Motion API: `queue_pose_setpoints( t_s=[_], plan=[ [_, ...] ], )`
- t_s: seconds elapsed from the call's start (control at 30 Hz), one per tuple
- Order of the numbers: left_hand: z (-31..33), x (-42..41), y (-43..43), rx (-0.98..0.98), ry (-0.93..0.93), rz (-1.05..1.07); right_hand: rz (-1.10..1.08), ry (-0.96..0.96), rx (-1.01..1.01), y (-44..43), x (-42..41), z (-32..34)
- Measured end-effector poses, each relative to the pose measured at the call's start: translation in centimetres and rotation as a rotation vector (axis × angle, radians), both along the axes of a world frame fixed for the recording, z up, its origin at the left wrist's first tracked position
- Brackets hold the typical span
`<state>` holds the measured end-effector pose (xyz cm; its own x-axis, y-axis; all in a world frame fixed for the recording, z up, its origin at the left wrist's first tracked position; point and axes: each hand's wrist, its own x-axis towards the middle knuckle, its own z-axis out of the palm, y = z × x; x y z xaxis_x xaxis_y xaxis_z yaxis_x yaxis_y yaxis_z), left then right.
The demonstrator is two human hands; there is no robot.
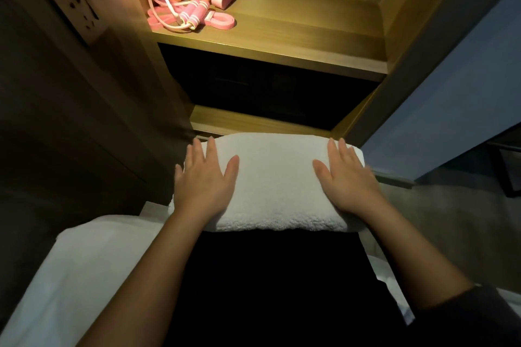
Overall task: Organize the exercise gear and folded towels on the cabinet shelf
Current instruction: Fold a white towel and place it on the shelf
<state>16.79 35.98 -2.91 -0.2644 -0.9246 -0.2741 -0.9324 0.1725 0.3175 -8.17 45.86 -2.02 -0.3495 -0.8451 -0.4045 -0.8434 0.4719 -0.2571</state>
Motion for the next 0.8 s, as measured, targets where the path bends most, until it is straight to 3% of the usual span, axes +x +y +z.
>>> queue_pose_setpoints(
  t_s=[0.13, 0.2, 0.33, 0.4, 0.53, 0.67, 0.8],
  plan=[
    [1.2, 1.4, -0.8, 0.126, -0.048, 0.067, -0.154, -0.192, 0.079, 1.4, -2.1, 0.6],
    [2.5, 1.2, -1.5, 0.091, -0.123, 0.085, -0.180, -0.130, 0.071, 1.2, -2.6, 1.6],
    [5.1, -2.2, -1.3, -0.326, 0.021, -0.008, -0.084, 0.083, -0.300, -1.0, -0.2, 4.2],
    [5.2, -4.1, -0.1, -0.424, 0.079, -0.114, 0.026, 0.117, -0.399, -1.7, 2.0, 4.4],
    [1.9, -4.4, 2.1, -0.168, -0.118, -0.226, 0.173, 0.118, -0.067, -1.2, 3.9, 1.6],
    [1.0, -3.2, 1.7, -0.207, -0.108, -0.247, 0.172, 0.107, -0.089, -1.0, 2.6, 0.9],
    [0.7, -0.8, 0.9, -0.144, -0.089, -0.103, 0.026, -0.004, -0.032, -0.2, 0.4, 0.6]
  ],
)
